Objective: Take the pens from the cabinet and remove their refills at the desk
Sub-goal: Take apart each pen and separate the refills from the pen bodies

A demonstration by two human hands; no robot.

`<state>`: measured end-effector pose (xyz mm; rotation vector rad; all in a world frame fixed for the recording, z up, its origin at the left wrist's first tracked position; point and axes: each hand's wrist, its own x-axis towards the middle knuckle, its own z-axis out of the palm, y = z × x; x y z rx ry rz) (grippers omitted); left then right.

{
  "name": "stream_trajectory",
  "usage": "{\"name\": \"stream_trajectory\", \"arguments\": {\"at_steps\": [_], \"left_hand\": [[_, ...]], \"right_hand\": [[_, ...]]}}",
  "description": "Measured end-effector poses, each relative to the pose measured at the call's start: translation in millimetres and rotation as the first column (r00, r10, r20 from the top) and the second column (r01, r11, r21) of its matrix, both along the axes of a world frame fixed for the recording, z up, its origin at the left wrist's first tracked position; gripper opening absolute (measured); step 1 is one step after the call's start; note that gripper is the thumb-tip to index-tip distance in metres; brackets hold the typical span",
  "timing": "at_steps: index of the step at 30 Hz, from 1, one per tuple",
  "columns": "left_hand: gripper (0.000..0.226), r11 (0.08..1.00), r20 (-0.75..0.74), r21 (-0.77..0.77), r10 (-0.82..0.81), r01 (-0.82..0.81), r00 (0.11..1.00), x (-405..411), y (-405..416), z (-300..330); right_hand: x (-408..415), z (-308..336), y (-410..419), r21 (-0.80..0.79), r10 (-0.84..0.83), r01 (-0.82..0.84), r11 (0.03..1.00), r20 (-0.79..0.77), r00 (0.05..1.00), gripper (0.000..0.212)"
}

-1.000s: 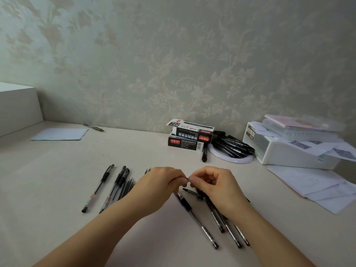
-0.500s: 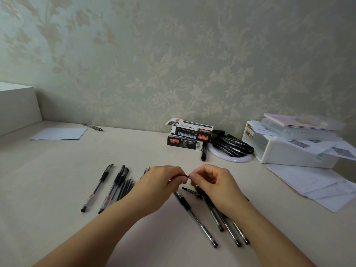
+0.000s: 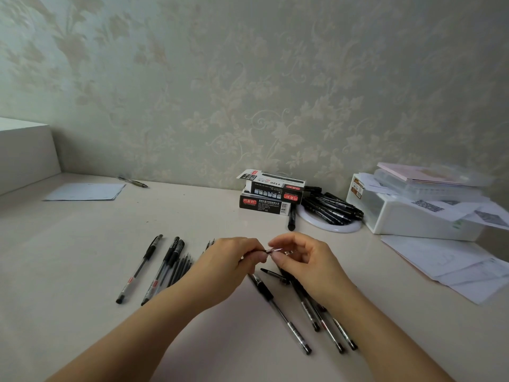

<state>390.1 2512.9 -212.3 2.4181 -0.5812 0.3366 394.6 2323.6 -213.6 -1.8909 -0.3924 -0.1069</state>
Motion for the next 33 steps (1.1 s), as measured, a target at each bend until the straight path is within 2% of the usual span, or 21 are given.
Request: {"name": "stream_trajectory", "arguments": {"at_steps": [2,6,10,13,14,16,20,23,29,31,33], "left_hand": [[0.017,1.000,0.006,-0.002,-0.001,0.001,1.000,0,0,-1],[0.018,1.000,0.020,-0.002,-0.019,0.019,1.000,-1,-1,-2],[0.018,1.000,0.001,-0.021,-0.008,0.008,1.000,-1,-1,-1],[0.017,0.999,-0.002,-0.032,-0.012,0.012,1.000,-3,0,1],[0.019,1.000,0.003,-0.028,-0.013,0.013,1.000,-3,0,1],[0.021,1.000,0.010,-0.019,-0.008,0.008,1.000,-4,0,3],[0.022,1.000,0.016,0.000,0.005,-0.005,1.000,-4,0,3],[0.022,1.000,0.011,0.011,0.007,-0.007,1.000,-4,1,0],[0.024,1.000,-0.010,0.012,0.024,-0.024,1.000,-1,1,-5],[0.024,1.000,-0.008,0.000,0.025,-0.025,1.000,0,0,-5],[0.024,0.999,0.005,-0.027,0.028,-0.028,1.000,0,-1,-3]], "right_hand": [[0,0,1,-0.002,-0.023,0.023,1.000,-0.007,1.000,0.008],[1,-1,0,-0.002,-0.067,0.067,0.998,-0.012,0.998,0.014],[2,1,-2,0.071,-0.045,0.046,0.996,-0.011,0.999,0.004],[2,3,-4,0.120,-0.125,0.124,0.985,0.001,0.992,0.004],[3,4,-4,0.104,-0.163,0.161,0.981,0.018,0.986,0.004],[2,4,-6,-0.025,-0.200,0.203,0.979,0.090,0.976,0.007],[-5,0,-2,-0.416,-0.071,0.147,0.898,0.193,0.979,0.007],[-8,-1,2,-0.555,0.024,0.091,0.827,0.195,0.980,0.008],[-8,-1,3,-0.605,0.053,0.097,0.791,0.225,0.973,0.014],[-8,0,4,-0.566,0.018,0.132,0.814,0.253,0.967,0.015],[-8,2,5,-0.458,-0.067,0.193,0.868,0.277,0.959,0.013]]}}
